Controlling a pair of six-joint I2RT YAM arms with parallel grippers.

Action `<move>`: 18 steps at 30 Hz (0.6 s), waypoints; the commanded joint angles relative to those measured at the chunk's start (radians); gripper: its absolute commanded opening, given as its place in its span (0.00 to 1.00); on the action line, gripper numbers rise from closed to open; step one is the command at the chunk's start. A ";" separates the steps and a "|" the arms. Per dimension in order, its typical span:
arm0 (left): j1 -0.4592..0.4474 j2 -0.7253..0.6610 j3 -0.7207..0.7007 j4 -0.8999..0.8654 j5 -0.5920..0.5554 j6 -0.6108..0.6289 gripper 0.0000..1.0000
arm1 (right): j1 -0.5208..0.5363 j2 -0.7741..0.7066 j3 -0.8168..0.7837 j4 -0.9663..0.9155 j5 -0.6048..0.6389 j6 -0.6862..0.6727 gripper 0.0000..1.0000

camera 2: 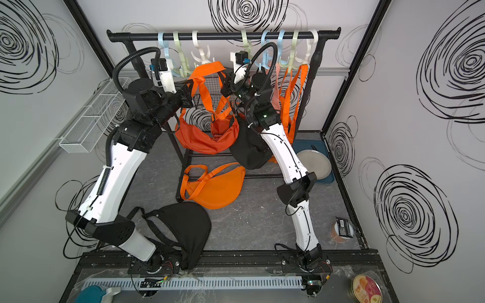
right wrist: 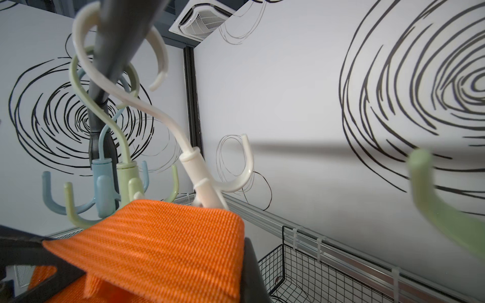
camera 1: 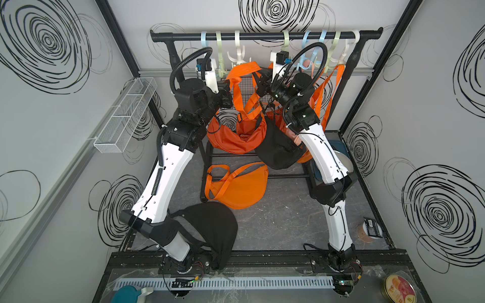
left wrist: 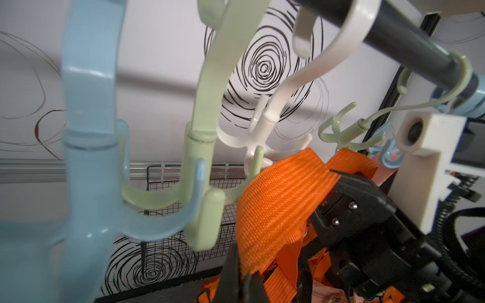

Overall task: Hang the bag on a hook
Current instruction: Hang the bag on the hook.

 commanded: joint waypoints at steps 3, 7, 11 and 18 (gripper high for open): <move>0.033 -0.144 -0.072 0.224 -0.072 0.016 0.00 | -0.007 -0.129 -0.079 0.084 0.127 0.036 0.00; 0.063 -0.124 -0.048 0.206 -0.080 0.002 0.00 | 0.030 -0.197 -0.163 0.137 0.205 -0.030 0.00; 0.107 -0.092 -0.025 0.186 -0.130 -0.018 0.00 | 0.043 -0.189 -0.153 0.156 0.254 -0.086 0.00; 0.143 0.019 0.114 0.111 -0.136 -0.041 0.00 | 0.019 -0.082 -0.030 0.123 0.267 -0.090 0.00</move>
